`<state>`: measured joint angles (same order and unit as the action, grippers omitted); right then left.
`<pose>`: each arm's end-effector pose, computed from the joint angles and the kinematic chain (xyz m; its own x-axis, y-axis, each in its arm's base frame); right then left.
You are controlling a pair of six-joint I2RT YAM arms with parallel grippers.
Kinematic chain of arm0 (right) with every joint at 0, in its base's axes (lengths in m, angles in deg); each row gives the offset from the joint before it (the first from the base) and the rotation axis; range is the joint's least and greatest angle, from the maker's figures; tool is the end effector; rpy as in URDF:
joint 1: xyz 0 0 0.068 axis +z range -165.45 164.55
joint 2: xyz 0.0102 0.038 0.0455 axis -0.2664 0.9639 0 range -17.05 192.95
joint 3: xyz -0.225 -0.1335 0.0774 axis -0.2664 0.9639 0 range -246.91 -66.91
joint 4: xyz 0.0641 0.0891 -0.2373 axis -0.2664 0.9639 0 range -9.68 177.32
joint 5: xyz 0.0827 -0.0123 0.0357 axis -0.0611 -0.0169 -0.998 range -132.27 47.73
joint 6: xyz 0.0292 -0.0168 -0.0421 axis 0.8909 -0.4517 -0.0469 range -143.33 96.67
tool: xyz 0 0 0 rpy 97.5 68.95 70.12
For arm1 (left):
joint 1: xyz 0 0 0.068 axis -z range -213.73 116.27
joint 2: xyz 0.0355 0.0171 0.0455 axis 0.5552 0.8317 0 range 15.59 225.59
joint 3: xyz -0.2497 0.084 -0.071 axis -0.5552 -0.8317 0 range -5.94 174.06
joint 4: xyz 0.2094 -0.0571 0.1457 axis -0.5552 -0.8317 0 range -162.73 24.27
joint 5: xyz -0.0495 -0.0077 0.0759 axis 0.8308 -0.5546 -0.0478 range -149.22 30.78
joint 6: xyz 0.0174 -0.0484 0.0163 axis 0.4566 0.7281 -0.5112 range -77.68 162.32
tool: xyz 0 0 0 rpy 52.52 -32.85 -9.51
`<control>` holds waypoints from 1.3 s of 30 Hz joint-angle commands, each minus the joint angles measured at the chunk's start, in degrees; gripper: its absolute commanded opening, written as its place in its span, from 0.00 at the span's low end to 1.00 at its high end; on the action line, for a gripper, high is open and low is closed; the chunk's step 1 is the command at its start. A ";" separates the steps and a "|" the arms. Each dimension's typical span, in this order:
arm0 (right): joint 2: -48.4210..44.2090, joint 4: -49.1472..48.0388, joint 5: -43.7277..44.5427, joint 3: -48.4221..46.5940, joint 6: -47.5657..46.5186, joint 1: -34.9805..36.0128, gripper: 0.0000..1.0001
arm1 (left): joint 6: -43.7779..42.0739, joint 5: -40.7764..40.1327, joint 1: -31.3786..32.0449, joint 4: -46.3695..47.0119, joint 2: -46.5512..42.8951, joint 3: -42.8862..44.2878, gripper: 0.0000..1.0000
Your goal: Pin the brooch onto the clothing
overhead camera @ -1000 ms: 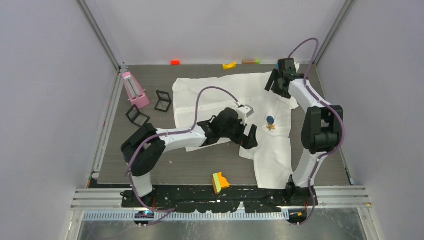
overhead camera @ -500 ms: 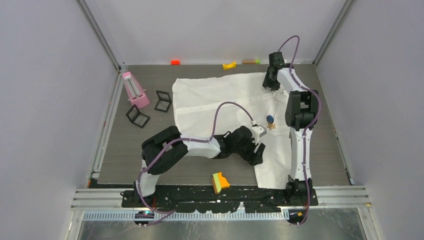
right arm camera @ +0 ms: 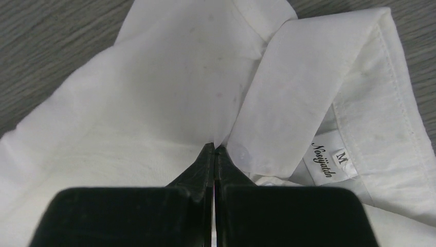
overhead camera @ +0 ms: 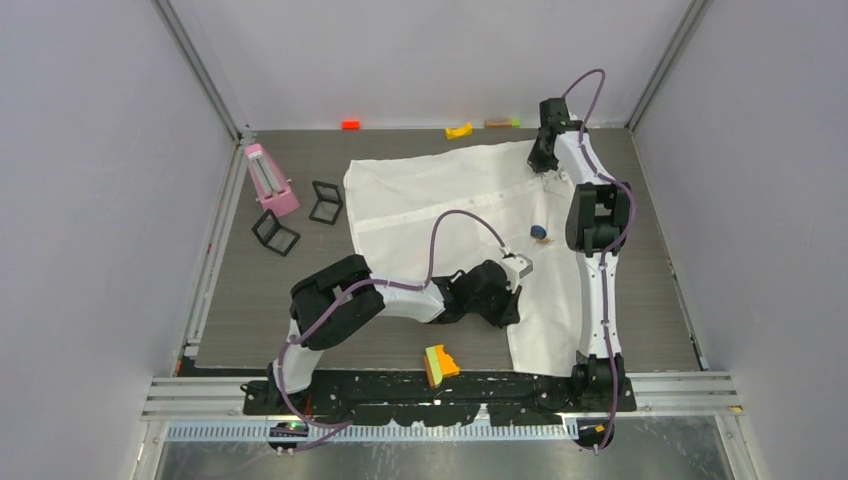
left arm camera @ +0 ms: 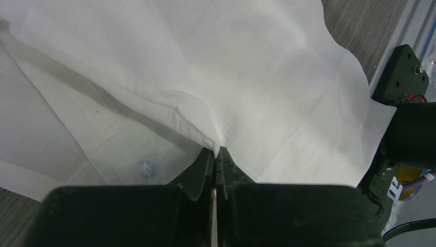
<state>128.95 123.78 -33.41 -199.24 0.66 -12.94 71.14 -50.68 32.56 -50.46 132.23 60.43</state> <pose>0.5500 0.0187 0.1699 -0.7502 0.3693 -0.5486 0.3780 0.9201 0.1025 0.1684 -0.3963 0.1368 -0.6621 0.3220 -0.6767 0.7249 0.5041 -0.4695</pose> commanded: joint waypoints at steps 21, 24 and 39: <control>-5.46 -6.19 -18.51 -4.22 1.84 -1.71 0.64 | -0.83 -3.40 1.07 -22.30 -8.93 6.10 0.65; -12.33 -3.99 -19.16 -1.52 -0.98 -2.50 0.76 | -1.45 -3.90 -1.83 -25.32 -13.34 6.75 0.80; -38.76 -10.33 -24.17 50.03 0.45 -14.54 0.75 | -0.02 -4.62 -21.99 -28.39 -26.81 -9.69 0.91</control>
<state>91.86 116.72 -52.08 -159.53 0.57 -23.70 70.55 -54.75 13.10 -77.96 108.08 55.49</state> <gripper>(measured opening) 0.761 0.901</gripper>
